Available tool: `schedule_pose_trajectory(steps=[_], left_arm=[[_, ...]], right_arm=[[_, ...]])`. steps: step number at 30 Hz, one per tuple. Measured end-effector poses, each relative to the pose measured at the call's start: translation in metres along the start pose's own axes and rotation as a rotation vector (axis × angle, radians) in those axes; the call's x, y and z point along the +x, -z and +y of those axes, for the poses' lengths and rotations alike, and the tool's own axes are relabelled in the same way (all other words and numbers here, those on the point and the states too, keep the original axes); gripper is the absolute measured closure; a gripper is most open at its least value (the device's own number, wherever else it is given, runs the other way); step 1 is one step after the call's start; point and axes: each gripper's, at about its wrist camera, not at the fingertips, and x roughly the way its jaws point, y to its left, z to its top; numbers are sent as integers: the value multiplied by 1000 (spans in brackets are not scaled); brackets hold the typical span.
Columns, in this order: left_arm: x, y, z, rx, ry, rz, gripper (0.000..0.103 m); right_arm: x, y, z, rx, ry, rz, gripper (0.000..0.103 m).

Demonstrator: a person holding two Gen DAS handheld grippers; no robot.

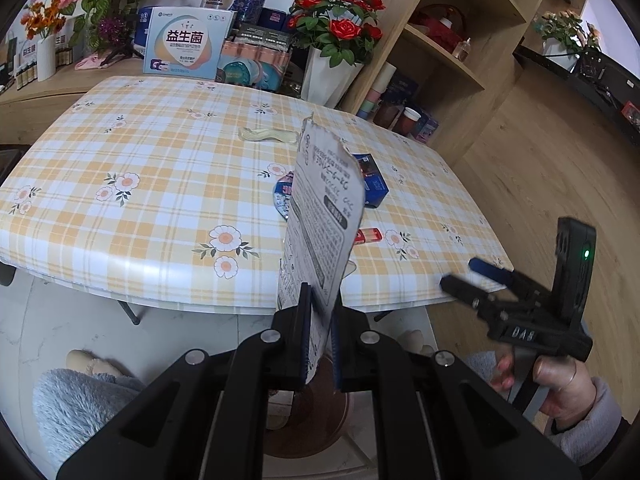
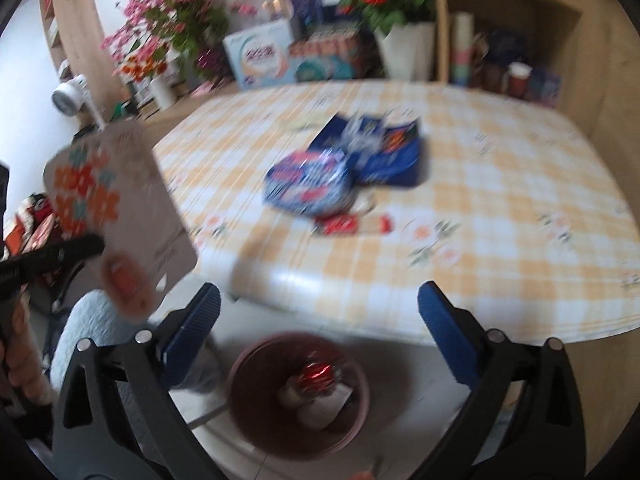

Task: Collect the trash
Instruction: 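Lower the paper sheet over the bin and open the left gripper, then grasp the blue-and-silver snack bag with the left gripper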

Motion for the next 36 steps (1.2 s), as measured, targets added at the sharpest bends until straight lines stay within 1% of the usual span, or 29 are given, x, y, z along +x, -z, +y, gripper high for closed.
schedule_pose_trajectory(steps=[1,5,8,13,20,24,26,27,28,29,31,32,33,34,36], left_arm=[[1,1,-1,3,3,4,94],[7,5,-7,17,16,31,94],[13,8,-12,30,28,58,94],[23,14,-24,64,41,92,94],[36,19,-35,103,61,138,94],[43,22,-35,101,68,164,94],[44,22,-32,90,66,162,91],[44,21,-31,87,60,160,85],[44,20,-29,83,48,151,71],[43,18,-26,77,37,137,63],[40,14,-22,68,23,111,39],[40,10,-19,66,8,101,34],[41,7,-16,66,-9,93,24],[42,4,-13,65,-33,84,20],[46,-4,-8,76,-63,81,19]], right_arm=[[-4,-3,-4,13,28,-21,6],[-9,-8,-19,60,72,-58,6],[-13,-9,-27,84,68,-70,5],[-22,-10,-32,113,71,-121,5],[-23,-9,-48,150,72,-138,5],[-23,-8,-56,166,81,-142,5],[-22,-7,-58,170,75,-141,5],[-22,-7,-59,172,75,-142,5],[-21,-6,-60,173,75,-141,5],[-21,-5,-60,172,73,-141,5],[-18,-5,-61,168,80,-132,5],[-17,-4,-61,165,85,-130,5],[-15,-4,-61,161,94,-128,5],[-14,-4,-61,157,96,-126,5],[-10,-6,-60,141,100,-115,5]])
